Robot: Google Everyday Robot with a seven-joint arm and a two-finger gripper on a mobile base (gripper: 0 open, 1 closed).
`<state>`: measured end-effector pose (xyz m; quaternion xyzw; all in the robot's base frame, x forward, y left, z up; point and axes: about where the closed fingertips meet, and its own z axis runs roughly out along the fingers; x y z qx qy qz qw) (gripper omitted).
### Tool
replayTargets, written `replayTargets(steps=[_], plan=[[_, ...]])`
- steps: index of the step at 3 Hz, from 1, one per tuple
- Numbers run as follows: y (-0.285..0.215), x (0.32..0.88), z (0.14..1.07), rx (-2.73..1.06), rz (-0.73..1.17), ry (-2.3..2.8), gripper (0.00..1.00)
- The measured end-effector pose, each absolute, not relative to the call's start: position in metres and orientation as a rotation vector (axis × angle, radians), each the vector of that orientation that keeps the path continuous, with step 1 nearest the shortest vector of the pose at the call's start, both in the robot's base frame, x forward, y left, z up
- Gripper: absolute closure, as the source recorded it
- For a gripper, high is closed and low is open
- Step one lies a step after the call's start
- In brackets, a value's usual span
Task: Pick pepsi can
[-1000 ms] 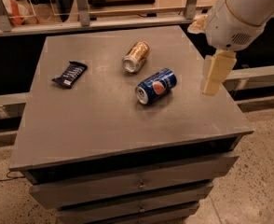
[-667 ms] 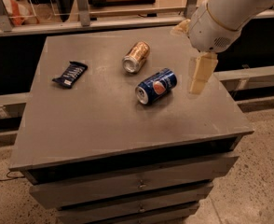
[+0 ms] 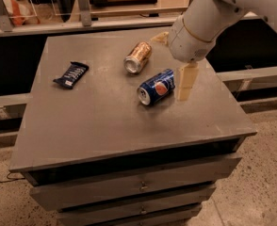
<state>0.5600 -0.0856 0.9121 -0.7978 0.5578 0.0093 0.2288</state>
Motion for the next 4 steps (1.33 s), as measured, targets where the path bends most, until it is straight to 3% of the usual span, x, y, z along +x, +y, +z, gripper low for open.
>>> replayTargets(steps=[4], plan=[[-0.073,0.554,0.864,-2.567,0.024,1.158,0.0]])
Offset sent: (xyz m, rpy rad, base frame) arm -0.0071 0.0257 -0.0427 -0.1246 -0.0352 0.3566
